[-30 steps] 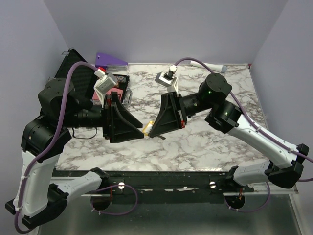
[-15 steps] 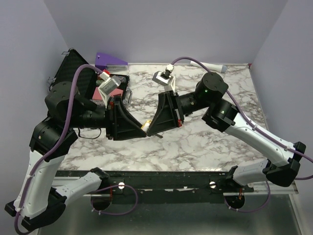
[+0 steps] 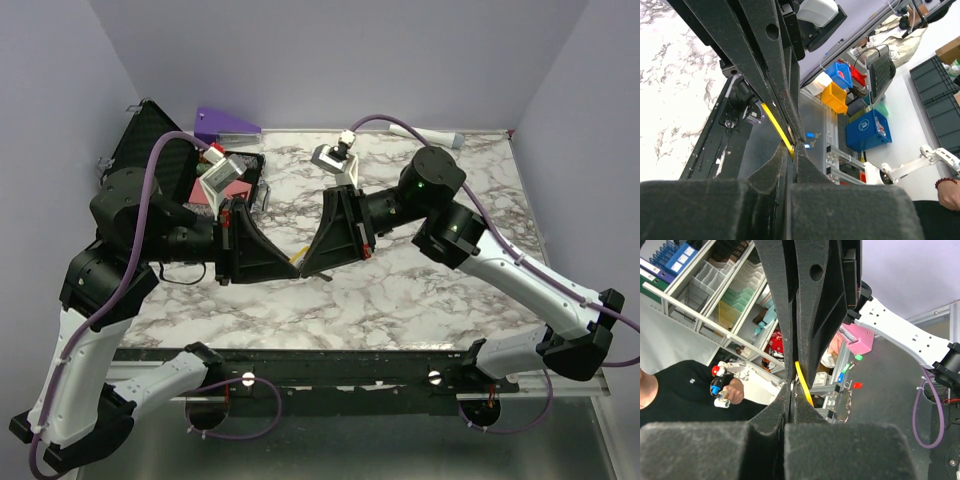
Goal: Remove the keys from the keyring
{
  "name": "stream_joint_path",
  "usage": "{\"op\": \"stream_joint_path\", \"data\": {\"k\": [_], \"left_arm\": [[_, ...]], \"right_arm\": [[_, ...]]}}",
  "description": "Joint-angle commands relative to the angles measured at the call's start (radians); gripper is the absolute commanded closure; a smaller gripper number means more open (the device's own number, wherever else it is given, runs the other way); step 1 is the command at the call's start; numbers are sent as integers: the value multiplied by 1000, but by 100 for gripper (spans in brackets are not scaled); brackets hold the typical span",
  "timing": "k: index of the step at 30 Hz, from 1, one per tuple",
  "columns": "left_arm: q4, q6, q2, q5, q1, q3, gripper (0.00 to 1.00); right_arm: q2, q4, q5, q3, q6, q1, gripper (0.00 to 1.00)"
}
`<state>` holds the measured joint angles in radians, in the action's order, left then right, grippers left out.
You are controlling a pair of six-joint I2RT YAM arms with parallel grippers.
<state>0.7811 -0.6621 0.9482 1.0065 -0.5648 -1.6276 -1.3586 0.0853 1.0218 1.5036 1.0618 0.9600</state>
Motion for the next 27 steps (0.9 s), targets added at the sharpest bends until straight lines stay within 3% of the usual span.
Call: {"op": "stream_joint_path", "data": {"k": [1,10,19,27], "left_arm": [[15,24,-8,-60,0,-35,100],[-60,-80,-74,-327,-1,23,100],[-189,-220,-149,-555,-3,153,100],[-264,-307,-164,-654,-7,209,100]], "right_arm": [[-20,-73,-48,50,-48,2,99],[-1,-119,-218,14,-65,0,99],[-13,-16,-336,-23,21,3,99],[-34,7,-388,-32,59,2,99]]}}
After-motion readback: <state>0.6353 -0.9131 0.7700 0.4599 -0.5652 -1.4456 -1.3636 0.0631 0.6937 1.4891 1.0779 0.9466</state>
